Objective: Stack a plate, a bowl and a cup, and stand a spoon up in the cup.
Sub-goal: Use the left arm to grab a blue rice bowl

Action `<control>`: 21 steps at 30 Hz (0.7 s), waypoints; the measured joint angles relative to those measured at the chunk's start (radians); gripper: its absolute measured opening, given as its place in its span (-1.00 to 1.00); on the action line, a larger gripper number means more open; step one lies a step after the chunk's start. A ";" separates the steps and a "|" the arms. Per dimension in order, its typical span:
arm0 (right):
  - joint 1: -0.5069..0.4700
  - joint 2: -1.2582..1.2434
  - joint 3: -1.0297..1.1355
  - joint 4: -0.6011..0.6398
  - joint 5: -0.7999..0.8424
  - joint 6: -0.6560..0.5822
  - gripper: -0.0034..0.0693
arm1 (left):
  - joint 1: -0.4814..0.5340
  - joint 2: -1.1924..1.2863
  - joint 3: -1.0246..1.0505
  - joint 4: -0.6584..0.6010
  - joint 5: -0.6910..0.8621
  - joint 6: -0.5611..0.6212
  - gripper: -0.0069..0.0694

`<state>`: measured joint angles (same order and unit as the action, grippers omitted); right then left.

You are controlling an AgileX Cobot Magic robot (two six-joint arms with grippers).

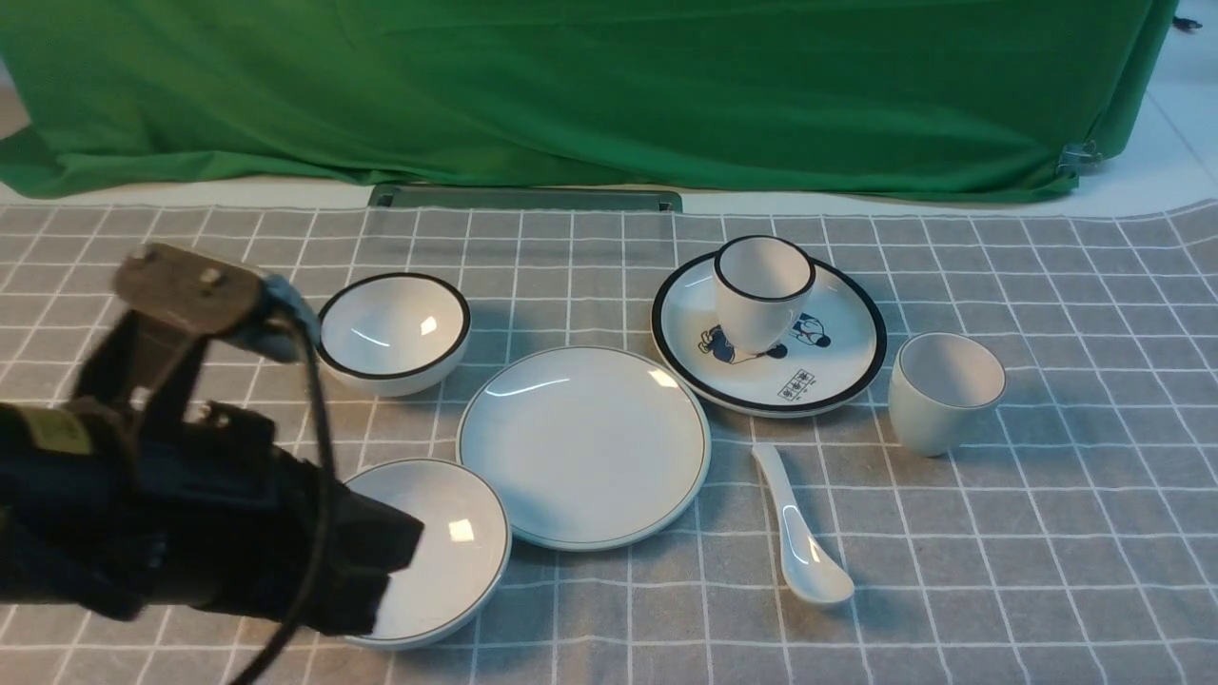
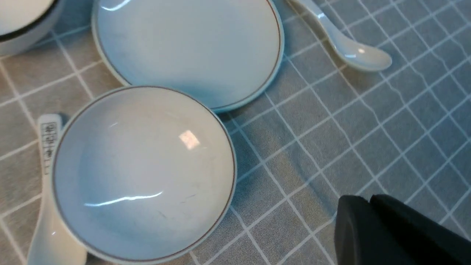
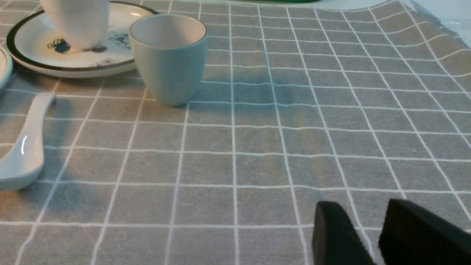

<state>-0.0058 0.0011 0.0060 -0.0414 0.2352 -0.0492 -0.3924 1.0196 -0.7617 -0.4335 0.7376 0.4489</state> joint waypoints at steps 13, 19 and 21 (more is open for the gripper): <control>0.000 0.000 0.000 0.126 -0.392 0.289 -0.24 | -0.057 0.073 -0.041 0.057 0.085 0.050 -0.77; 0.000 0.000 0.000 0.132 -0.495 0.306 -0.24 | -0.057 0.073 -0.041 0.081 0.117 0.050 -0.77; 0.000 0.000 0.000 0.132 -0.500 0.307 -0.24 | -0.057 0.073 -0.041 0.091 0.118 0.050 -0.77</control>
<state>-0.0058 0.0011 0.0060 0.0905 -0.2645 0.2575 -0.4496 1.0930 -0.8023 -0.3420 0.8558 0.4989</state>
